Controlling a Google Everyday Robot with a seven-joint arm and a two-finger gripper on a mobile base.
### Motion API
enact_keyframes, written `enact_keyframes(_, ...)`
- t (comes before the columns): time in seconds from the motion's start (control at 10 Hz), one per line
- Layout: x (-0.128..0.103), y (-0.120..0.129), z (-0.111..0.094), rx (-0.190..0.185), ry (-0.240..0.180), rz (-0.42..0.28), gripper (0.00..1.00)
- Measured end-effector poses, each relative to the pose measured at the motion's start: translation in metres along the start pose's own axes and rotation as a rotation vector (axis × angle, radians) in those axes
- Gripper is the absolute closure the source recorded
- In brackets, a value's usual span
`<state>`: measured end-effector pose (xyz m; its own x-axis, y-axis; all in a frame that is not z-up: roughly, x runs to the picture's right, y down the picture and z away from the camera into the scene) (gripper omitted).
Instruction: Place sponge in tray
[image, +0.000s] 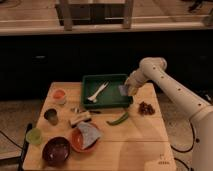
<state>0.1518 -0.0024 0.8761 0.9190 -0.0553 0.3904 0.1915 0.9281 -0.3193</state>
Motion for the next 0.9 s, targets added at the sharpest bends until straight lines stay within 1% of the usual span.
enact_keyframes(0.1, -0.005, -0.002, 0.001, -0.003, -0.004, -0.013, 0.65)
enact_keyframes(0.2, -0.008, -0.003, 0.001, -0.004, -0.006, -0.019, 0.57)
enact_keyframes(0.5, -0.011, -0.004, 0.001, -0.009, -0.004, -0.03, 0.28)
enact_keyframes(0.6, -0.013, -0.005, 0.002, -0.014, 0.001, -0.037, 0.21)
enact_keyframes(0.9, -0.015, -0.006, 0.003, -0.029, 0.009, -0.044, 0.2)
